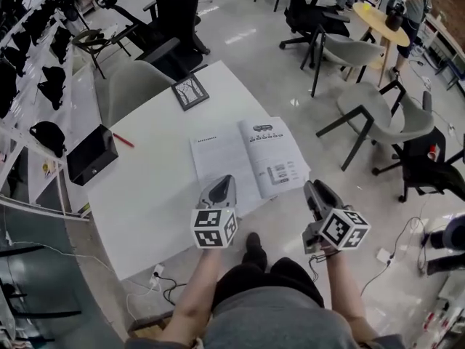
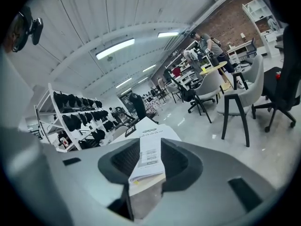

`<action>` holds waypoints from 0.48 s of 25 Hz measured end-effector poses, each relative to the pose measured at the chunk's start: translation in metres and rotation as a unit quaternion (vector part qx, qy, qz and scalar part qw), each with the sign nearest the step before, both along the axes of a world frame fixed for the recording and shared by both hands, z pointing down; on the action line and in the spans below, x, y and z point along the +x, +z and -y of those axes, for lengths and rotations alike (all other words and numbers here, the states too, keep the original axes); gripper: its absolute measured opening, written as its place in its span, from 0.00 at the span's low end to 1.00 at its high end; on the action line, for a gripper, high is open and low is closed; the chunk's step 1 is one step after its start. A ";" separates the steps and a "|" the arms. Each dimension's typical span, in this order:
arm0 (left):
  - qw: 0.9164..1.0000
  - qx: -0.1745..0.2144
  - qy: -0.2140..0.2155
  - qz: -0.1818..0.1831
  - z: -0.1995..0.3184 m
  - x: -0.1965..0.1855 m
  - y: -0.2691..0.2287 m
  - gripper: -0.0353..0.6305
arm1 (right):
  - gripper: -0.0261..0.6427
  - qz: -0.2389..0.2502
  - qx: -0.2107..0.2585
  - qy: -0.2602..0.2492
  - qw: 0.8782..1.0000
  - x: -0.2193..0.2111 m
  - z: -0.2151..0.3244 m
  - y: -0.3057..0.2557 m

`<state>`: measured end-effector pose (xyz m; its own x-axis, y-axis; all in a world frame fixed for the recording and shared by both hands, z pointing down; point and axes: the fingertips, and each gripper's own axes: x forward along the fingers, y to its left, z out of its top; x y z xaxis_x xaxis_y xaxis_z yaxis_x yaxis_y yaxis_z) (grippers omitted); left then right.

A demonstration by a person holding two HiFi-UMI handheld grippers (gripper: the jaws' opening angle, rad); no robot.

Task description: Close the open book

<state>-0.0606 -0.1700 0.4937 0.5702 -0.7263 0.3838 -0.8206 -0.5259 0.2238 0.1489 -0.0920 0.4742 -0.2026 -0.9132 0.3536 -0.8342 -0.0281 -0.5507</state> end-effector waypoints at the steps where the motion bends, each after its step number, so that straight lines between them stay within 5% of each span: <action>1: 1.000 -0.002 0.004 -0.001 0.002 0.002 0.000 0.06 | 0.25 0.002 -0.001 0.005 1.000 0.001 0.000 0.001; 12: 0.999 -0.018 0.036 0.007 0.022 0.029 0.011 0.06 | 0.26 0.020 -0.022 0.044 0.999 0.024 0.002 0.019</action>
<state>-0.0313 -0.1925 0.5048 0.6150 -0.6691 0.4172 -0.7840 -0.5756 0.2326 0.1727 -0.0943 0.4931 -0.1372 -0.9121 0.3864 -0.8045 -0.1250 -0.5806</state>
